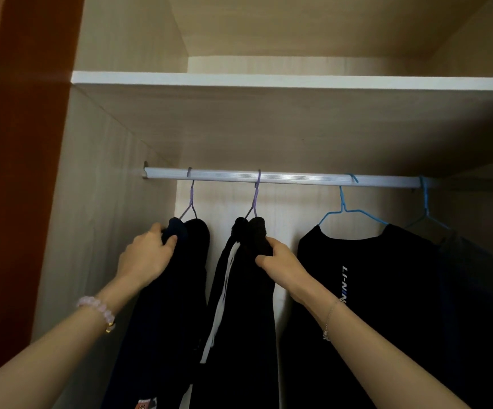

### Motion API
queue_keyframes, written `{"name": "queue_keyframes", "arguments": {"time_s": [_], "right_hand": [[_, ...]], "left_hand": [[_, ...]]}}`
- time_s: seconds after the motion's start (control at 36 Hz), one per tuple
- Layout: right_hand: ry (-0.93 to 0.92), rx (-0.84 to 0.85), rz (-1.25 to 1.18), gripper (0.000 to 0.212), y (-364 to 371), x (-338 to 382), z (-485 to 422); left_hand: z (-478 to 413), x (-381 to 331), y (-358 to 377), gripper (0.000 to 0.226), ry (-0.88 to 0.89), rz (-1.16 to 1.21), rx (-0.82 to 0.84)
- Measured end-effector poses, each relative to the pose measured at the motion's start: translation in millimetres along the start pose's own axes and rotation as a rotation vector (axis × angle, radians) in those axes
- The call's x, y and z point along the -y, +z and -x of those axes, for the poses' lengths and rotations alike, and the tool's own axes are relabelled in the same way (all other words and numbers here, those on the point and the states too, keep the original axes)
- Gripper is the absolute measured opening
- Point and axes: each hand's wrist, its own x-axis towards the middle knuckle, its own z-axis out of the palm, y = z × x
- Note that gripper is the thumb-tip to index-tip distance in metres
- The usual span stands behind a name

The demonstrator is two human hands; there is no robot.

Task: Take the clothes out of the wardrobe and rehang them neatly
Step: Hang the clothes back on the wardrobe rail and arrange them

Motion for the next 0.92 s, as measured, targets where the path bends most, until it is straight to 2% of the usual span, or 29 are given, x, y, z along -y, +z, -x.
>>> {"name": "queue_keyframes", "arguments": {"time_s": [0.08,0.17,0.22,0.28,0.36,0.42,0.47,0.58,0.72,0.83,0.92], "right_hand": [[-0.003,-0.012,-0.008,0.03,-5,-2,1],[-0.003,-0.028,-0.01,0.033,-13,-5,6],[-0.01,-0.019,-0.04,0.03,-21,-7,11],[-0.006,-0.004,-0.068,0.023,-32,-11,17],[-0.001,-0.061,-0.055,0.048,-55,-21,25],[-0.023,-0.155,-0.046,0.048,-74,-26,32],[-0.067,-0.275,-0.037,0.039,-98,-31,40],[-0.148,-0.538,0.065,0.019,-147,-28,61],[-0.078,-0.793,0.494,0.032,-198,-28,85],[0.089,-0.848,0.818,0.046,-222,-46,90],[0.236,-0.801,0.874,0.053,-232,-60,89]], "left_hand": [[7,-9,-2,0.037,0.086,-0.114,-0.091],[13,-20,2,0.033,0.299,-0.378,-0.21],[19,-37,6,0.036,0.394,-0.431,-0.264],[27,-61,9,0.037,0.49,-0.404,-0.305],[41,-98,18,0.033,0.628,-0.3,-0.306],[52,-123,26,0.031,0.676,-0.182,-0.227],[60,-147,35,0.032,0.693,-0.058,-0.134],[66,-191,54,0.036,0.68,0.093,-0.003],[65,-253,85,0.044,0.552,0.361,0.289],[69,-302,108,0.065,0.323,0.57,0.471],[70,-333,128,0.08,0.117,0.637,0.564]]}}
